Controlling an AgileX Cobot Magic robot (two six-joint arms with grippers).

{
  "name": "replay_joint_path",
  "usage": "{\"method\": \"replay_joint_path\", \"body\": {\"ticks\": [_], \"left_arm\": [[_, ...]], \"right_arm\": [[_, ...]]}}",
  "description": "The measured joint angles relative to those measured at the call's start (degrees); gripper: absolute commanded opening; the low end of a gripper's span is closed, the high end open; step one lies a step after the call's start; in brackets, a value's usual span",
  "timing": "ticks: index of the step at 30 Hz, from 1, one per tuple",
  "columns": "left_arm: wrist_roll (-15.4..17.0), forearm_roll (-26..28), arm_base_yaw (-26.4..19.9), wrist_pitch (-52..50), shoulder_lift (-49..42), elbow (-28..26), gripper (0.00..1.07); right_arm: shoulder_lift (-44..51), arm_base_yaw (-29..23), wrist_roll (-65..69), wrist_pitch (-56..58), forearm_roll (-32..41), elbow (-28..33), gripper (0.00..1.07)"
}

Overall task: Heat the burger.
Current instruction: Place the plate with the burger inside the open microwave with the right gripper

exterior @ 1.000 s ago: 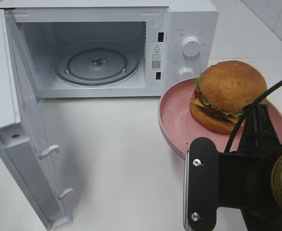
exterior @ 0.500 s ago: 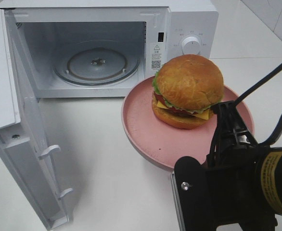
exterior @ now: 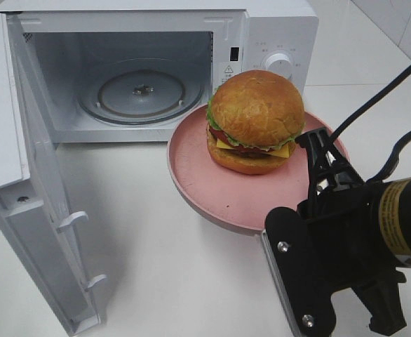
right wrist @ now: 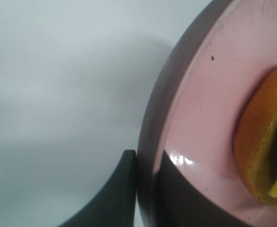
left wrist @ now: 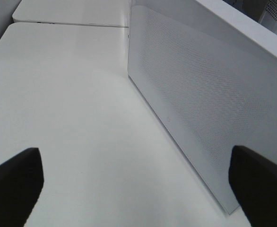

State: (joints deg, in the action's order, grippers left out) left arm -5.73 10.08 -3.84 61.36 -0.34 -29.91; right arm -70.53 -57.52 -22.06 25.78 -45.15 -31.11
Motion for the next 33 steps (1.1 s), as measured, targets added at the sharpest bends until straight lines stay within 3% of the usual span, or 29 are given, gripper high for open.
{"method": "replay_joint_path", "body": {"ticks": [12,20,33], "left_arm": [[0.0,0.0,0.0,0.0,0.0,0.0,1.0],[0.0,0.0,0.0,0.0,0.0,0.0,1.0],[0.0,0.0,0.0,0.0,0.0,0.0,1.0]], "right_arm": [[0.0,8.71,-28.19,-0.23,18.05,0.0,0.0],[0.0,13.29,-39.59,0.34,27.5,-2.01,0.0],[-0.86,15.81,-56.72,-0.34,38.62,-4.07,0.0]]}}
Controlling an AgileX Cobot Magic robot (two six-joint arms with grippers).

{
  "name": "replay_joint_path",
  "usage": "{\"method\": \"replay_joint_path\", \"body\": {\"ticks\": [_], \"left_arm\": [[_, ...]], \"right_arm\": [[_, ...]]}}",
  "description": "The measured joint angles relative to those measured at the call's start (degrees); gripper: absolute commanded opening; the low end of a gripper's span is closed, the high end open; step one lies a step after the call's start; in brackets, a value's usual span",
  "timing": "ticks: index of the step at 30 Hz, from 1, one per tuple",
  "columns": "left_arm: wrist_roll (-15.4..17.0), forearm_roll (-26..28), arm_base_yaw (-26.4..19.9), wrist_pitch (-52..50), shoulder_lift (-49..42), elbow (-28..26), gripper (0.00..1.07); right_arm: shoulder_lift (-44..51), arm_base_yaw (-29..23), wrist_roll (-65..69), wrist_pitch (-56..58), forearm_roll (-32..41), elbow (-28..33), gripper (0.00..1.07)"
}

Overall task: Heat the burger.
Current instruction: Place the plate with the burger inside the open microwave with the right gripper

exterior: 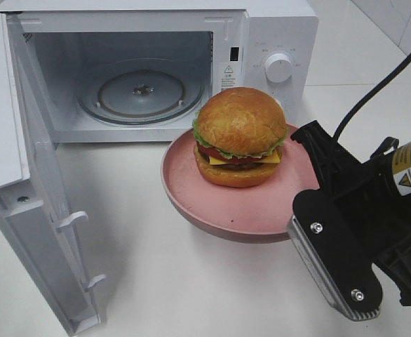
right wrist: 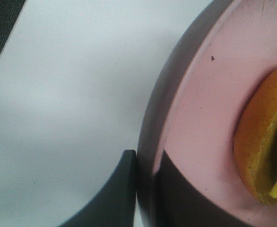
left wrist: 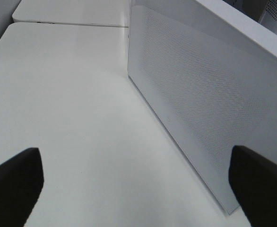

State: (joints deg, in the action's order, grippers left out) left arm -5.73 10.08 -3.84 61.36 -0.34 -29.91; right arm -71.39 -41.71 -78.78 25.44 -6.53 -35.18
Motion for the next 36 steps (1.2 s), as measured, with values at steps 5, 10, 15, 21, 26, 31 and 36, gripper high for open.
{"method": "replay_joint_path", "body": {"ticks": [5,10,15,21,26,31,36], "left_arm": [[0.0,0.0,0.0,0.0,0.0,0.0,1.0],[0.0,0.0,0.0,0.0,0.0,0.0,1.0],[0.0,0.0,0.0,0.0,0.0,0.0,1.0],[0.0,0.0,0.0,0.0,0.0,0.0,1.0],[0.0,0.0,0.0,0.0,0.0,0.0,1.0],[0.0,0.0,0.0,0.0,0.0,0.0,1.0],[0.0,0.0,0.0,0.0,0.0,0.0,1.0]], "right_arm": [[-1.43,0.0,-4.13,-1.95,4.58,-0.06,0.0],[-3.32,0.0,-3.55,-2.69,3.15,-0.06,0.0],[-5.27,0.0,-3.15,-4.13,2.81,-0.11,0.0],[-8.65,0.0,-2.35,-5.73,2.86,-3.44,0.0],[-10.31,0.0,-2.12,-6.25,2.86,-5.61,0.0],[-12.72,-0.17,-0.86,-6.65,2.81,-7.96,0.0],[-15.41,-1.83,-0.23,-7.39,2.64,-10.26,0.0]]}}
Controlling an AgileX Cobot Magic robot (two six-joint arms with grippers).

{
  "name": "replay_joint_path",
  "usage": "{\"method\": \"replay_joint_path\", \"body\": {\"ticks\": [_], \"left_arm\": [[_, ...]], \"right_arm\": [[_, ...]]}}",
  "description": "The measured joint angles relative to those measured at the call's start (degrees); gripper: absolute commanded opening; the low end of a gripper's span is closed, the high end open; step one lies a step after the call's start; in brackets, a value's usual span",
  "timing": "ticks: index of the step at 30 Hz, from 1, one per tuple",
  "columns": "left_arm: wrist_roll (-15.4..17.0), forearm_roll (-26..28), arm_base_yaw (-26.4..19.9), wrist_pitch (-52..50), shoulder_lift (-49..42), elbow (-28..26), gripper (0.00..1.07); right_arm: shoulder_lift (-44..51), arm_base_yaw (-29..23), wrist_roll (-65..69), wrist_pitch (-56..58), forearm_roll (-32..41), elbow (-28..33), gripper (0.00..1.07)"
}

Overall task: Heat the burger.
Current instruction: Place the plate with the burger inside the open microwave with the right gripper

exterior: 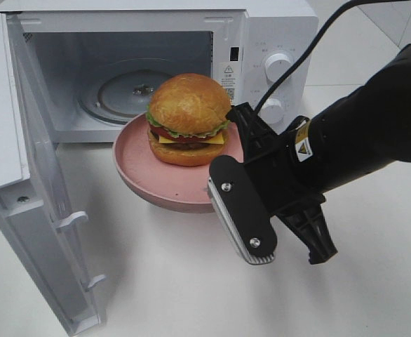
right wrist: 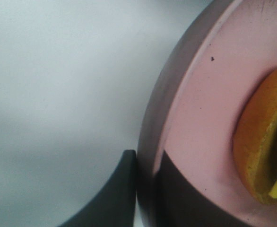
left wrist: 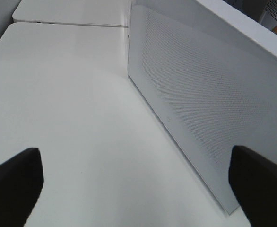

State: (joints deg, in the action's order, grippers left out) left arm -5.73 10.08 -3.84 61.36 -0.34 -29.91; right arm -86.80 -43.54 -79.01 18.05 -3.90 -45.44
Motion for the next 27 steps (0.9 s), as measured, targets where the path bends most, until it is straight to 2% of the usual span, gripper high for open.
{"method": "replay_joint_path", "body": {"ticks": [12,27], "left_arm": [[0.0,0.0,0.0,0.0,0.0,0.0,1.0],[0.0,0.0,0.0,0.0,0.0,0.0,1.0]], "right_arm": [[-7.73,-2.06,4.13,-1.66,-1.15,-8.54,0.0],[-14.95,-2.12,7.1,-1.43,-1.32,-16.9,0.0]]}}
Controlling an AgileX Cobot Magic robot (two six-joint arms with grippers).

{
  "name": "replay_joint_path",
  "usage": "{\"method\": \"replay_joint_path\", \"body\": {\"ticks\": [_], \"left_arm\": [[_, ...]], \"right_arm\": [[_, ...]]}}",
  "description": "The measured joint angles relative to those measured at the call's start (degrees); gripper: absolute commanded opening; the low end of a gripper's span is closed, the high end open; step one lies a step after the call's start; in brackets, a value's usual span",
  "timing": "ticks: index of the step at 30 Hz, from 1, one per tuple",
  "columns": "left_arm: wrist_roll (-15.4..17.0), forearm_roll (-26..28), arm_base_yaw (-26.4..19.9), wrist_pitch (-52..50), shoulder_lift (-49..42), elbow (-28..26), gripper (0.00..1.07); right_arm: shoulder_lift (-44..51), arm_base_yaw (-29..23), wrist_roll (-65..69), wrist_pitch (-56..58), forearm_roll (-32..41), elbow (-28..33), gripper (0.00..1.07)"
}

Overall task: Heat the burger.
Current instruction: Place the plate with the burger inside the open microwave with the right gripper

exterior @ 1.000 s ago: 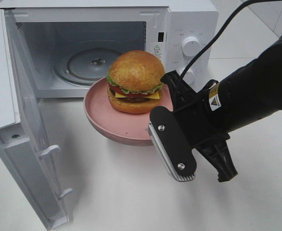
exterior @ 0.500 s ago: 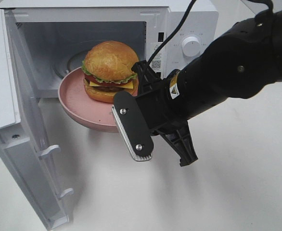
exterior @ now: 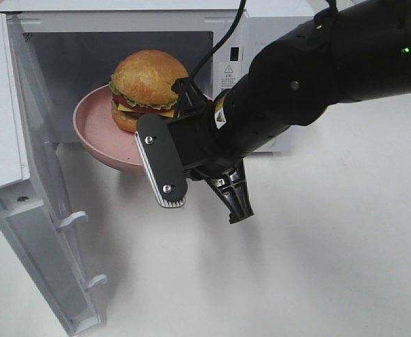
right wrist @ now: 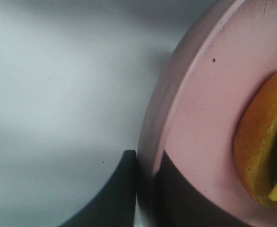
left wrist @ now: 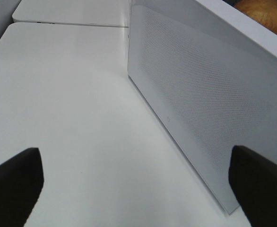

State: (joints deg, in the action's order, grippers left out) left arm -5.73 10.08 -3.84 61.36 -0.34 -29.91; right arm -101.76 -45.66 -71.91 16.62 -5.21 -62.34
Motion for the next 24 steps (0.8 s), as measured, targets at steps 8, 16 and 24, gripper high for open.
{"method": "replay_joint_path", "body": {"ticks": [8,16,24], "left_arm": [[0.0,0.0,0.0,0.0,0.0,0.0,1.0],[0.0,0.0,0.0,0.0,0.0,0.0,1.0],[0.0,0.0,0.0,0.0,0.0,0.0,1.0]], "right_arm": [[-4.35,0.0,0.06,2.64,-1.15,-4.76,0.0],[-8.82,0.0,4.7,6.47,-5.44,-11.17,0.0],[-12.38,0.0,8.71,8.02,-7.05,-17.07,0.0]]}}
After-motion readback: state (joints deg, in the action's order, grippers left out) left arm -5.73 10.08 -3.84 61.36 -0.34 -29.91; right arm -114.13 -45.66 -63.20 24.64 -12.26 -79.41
